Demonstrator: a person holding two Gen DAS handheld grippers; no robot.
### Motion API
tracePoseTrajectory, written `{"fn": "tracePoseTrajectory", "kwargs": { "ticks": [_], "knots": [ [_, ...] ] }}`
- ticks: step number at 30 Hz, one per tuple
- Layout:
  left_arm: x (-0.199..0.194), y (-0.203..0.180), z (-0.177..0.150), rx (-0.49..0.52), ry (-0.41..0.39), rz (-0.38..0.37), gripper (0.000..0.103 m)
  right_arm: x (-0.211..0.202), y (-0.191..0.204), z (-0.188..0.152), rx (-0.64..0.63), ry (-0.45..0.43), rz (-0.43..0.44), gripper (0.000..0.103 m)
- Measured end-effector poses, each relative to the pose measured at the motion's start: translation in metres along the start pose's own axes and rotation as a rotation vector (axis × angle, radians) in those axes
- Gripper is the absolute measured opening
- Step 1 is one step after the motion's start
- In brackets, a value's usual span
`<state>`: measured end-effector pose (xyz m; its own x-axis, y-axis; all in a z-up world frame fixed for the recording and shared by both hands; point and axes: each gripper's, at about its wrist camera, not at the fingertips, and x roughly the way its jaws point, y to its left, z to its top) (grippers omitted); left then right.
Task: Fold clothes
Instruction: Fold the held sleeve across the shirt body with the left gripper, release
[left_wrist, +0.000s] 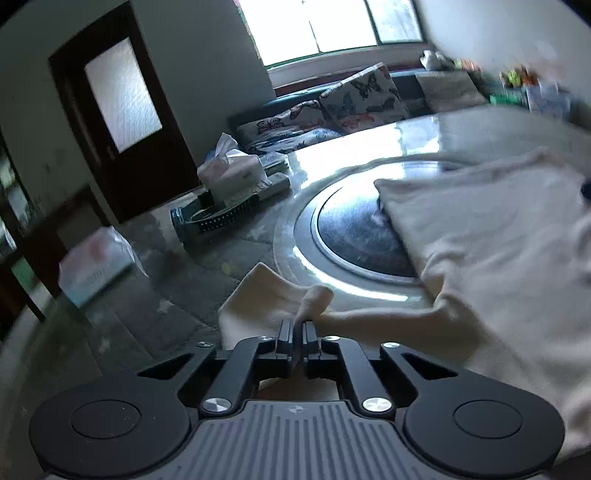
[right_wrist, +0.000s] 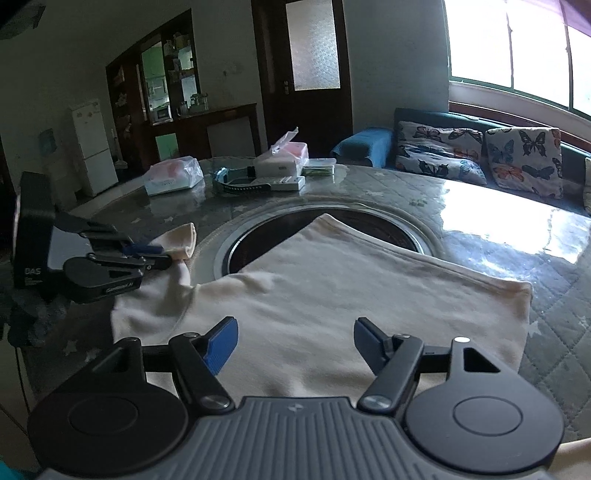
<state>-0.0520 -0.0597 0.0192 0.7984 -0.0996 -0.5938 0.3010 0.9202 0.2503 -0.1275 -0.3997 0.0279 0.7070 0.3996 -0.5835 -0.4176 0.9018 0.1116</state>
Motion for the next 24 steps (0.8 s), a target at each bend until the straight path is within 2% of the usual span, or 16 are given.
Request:
{"fn": "tracePoseTrajectory", "kwargs": {
  "ticks": [3,8,13,16,18,20,24],
  "knots": [
    [-0.021,0.005,0.01,-0.102,-0.048,-0.098,0.003,-0.003,0.002,0.003,0.006,-0.007,0.025,0.066],
    [-0.065,-0.011,0.025,-0.183,-0.152,-0.329,0.003,-0.014,0.0,0.013,0.055,-0.031,0.099,0.054],
    [-0.075,-0.052,0.016,-0.116,-0.136,-0.499,0.005,-0.027,-0.006,0.019,0.115,-0.056,0.146,0.053],
    [-0.074,-0.074,0.007,-0.003,-0.112,-0.463,0.01,-0.029,-0.011,0.016,0.127,-0.048,0.125,0.053],
    [-0.075,-0.084,0.003,0.063,-0.103,-0.44,0.022,-0.026,-0.013,0.012,0.133,-0.025,0.106,0.052],
    [-0.08,-0.081,-0.002,0.093,-0.129,-0.399,0.05,-0.019,-0.014,0.006,0.135,0.005,0.093,0.051],
    [-0.085,-0.064,-0.005,0.09,-0.163,-0.333,0.059,-0.005,-0.012,-0.003,0.131,0.06,0.086,0.047]
  ]
}}
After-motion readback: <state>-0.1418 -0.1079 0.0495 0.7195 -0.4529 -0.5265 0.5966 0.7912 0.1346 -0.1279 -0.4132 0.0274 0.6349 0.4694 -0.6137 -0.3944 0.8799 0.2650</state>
